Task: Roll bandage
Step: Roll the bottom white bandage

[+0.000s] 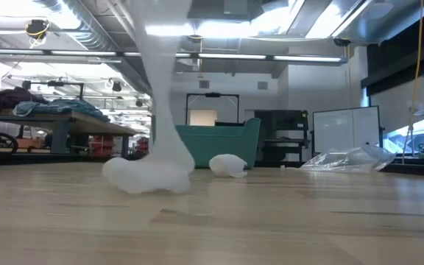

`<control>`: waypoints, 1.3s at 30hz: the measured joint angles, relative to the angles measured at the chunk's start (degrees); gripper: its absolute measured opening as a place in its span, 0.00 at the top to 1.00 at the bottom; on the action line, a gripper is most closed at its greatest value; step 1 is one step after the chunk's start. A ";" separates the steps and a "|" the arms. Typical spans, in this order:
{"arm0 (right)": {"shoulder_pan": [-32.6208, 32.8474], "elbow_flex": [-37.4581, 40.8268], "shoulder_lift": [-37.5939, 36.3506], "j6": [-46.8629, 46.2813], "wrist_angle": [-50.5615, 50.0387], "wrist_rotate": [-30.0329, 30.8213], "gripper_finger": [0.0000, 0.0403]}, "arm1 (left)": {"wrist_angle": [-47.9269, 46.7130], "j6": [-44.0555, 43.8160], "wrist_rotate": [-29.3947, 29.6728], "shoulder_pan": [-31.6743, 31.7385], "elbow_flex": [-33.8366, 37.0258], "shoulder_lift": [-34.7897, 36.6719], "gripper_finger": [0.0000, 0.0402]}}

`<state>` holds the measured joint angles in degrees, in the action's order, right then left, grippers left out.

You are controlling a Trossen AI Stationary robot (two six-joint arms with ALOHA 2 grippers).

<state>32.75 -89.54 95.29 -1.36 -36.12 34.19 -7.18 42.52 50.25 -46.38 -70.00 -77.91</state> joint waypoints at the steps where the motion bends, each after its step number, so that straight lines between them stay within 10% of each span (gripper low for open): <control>1: -0.03 0.00 0.00 0.21 0.01 1.42 0.53 | 0.00 3.58 2.09 -0.30 0.00 -0.87 0.91; 13: -3.73 0.02 0.05 1.65 0.01 3.75 0.53 | 4.92 16.31 9.25 -1.41 0.03 -4.54 0.91; 30: -4.17 -1.87 0.17 -1.03 -0.55 0.55 0.53 | 4.77 -8.17 8.70 -1.39 0.03 -3.74 0.90; 39: 2.38 -6.26 -0.15 5.23 4.25 14.36 0.53 | 9.40 -29.09 -9.87 0.40 0.03 1.58 0.90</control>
<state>35.14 -95.80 95.13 3.87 -31.87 48.55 2.22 13.43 40.38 -45.98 -69.97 -76.33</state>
